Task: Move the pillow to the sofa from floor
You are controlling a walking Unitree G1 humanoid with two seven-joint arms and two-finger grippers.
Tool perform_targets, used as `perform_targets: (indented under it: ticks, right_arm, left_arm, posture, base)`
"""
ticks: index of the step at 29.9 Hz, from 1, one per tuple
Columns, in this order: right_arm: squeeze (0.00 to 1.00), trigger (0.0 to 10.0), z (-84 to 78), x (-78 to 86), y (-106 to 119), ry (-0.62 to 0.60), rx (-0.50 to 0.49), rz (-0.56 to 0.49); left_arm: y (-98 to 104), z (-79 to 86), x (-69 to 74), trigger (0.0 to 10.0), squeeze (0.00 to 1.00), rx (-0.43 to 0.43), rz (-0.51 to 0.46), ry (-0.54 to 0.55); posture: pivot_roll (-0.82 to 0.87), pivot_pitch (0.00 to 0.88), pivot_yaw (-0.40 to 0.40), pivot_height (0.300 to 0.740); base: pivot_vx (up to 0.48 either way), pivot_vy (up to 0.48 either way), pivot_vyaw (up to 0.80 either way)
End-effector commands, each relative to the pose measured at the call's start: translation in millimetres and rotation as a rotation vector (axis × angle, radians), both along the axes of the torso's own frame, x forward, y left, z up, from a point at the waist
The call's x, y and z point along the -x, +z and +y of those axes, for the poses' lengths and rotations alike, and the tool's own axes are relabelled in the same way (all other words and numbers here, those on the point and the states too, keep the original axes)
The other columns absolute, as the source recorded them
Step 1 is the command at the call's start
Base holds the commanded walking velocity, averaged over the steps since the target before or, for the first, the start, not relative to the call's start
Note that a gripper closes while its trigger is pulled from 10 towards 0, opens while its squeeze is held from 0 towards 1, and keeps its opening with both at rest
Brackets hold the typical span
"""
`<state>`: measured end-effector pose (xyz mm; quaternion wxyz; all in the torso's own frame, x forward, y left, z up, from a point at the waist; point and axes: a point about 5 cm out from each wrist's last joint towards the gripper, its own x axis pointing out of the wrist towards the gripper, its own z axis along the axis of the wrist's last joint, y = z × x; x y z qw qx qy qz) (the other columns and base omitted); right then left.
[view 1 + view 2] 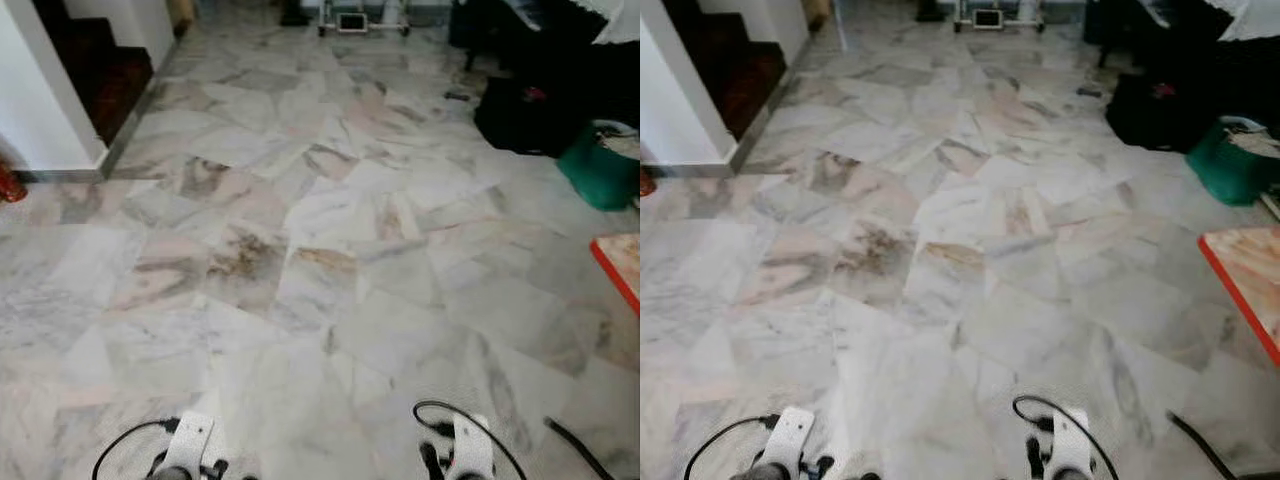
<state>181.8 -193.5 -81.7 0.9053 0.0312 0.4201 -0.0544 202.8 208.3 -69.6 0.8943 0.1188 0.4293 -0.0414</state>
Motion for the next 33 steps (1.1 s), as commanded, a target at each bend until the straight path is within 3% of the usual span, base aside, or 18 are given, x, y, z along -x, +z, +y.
perform_targets:
  ticks: [1, 33]
  right_arm:
    - [0.00, 10.0, -21.2, -62.9, 37.1, -0.110, -0.164, -0.030]
    - [0.00, 10.0, -20.8, -63.1, 37.2, -0.098, -0.165, -0.024]
  left_arm:
    - [-3.0, 34.4, 18.3, 10.0, 0.00, 0.158, 0.040, 0.368]
    - [-2.9, 34.5, 18.1, 10.0, 0.00, 0.158, 0.046, 0.356]
  posture:
    - [0.05, 0.079, -0.065, 0.740]
    - [0.05, 0.085, -0.062, 0.740]
  base:
    - [-0.266, 0.000, 0.00]
    - [-0.318, 0.000, 0.00]
